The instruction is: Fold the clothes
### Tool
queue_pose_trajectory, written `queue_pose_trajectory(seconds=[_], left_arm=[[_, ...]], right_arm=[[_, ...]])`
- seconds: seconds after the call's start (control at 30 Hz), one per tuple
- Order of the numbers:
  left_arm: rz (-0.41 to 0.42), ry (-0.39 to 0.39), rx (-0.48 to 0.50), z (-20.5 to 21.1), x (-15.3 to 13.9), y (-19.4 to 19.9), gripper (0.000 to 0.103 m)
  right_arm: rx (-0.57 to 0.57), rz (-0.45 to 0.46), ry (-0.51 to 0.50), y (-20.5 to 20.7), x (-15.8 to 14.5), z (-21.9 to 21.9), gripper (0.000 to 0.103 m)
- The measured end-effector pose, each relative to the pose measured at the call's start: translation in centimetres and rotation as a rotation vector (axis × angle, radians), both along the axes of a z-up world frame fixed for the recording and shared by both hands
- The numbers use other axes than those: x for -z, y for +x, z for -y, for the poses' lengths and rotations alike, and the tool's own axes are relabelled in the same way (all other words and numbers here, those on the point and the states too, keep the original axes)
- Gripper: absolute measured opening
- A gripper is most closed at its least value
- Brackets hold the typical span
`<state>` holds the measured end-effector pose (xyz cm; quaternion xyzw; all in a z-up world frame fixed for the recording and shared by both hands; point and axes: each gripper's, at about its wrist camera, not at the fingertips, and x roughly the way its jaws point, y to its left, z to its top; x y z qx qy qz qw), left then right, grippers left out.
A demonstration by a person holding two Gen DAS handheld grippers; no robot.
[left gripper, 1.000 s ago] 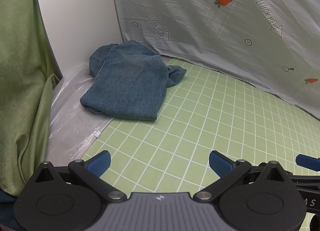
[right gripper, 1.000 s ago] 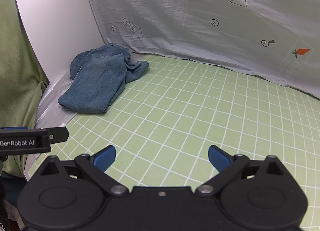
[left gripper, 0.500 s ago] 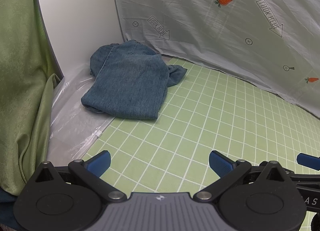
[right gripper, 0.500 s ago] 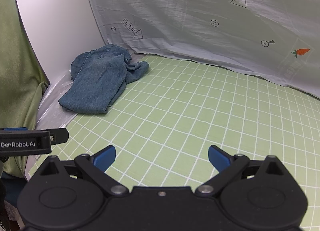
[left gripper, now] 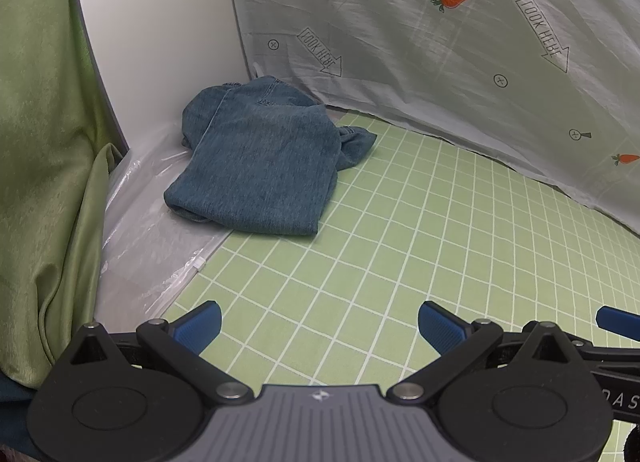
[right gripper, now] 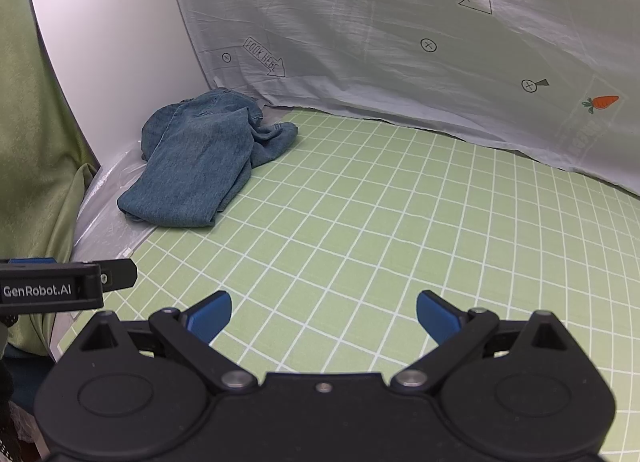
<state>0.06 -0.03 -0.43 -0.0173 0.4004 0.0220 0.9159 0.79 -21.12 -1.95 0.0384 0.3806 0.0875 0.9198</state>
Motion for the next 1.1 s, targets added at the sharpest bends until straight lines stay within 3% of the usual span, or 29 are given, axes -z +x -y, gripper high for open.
queue_pose_trajectory(seconds=[0.57,0.67,0.87,1.1], left_arm=[[-0.056,-0.026,-0.043,-1.1,0.8,2.6,0.103],[-0.069,-0.064,-0.073,-2.1,0.8,4.2,0.103],[-0.077,-0.041,-0.114,-4.4,1.2,8.4,0.103],[-0.134,-0.012,-0.197,-9.2,3.8,15.4,0.103]], right_arm=[[0.022,-0.015,0.019,3.4,0.0,-0.1,0.1],[0.015,-0.009,0.004,5.1,0.0,-0.7,0.1],[0.016,-0.012,-0.025,9.8,0.5,-2.3,0.1],[-0.007,-0.043,-0.013,16.6,2.2,-5.7,0.098]])
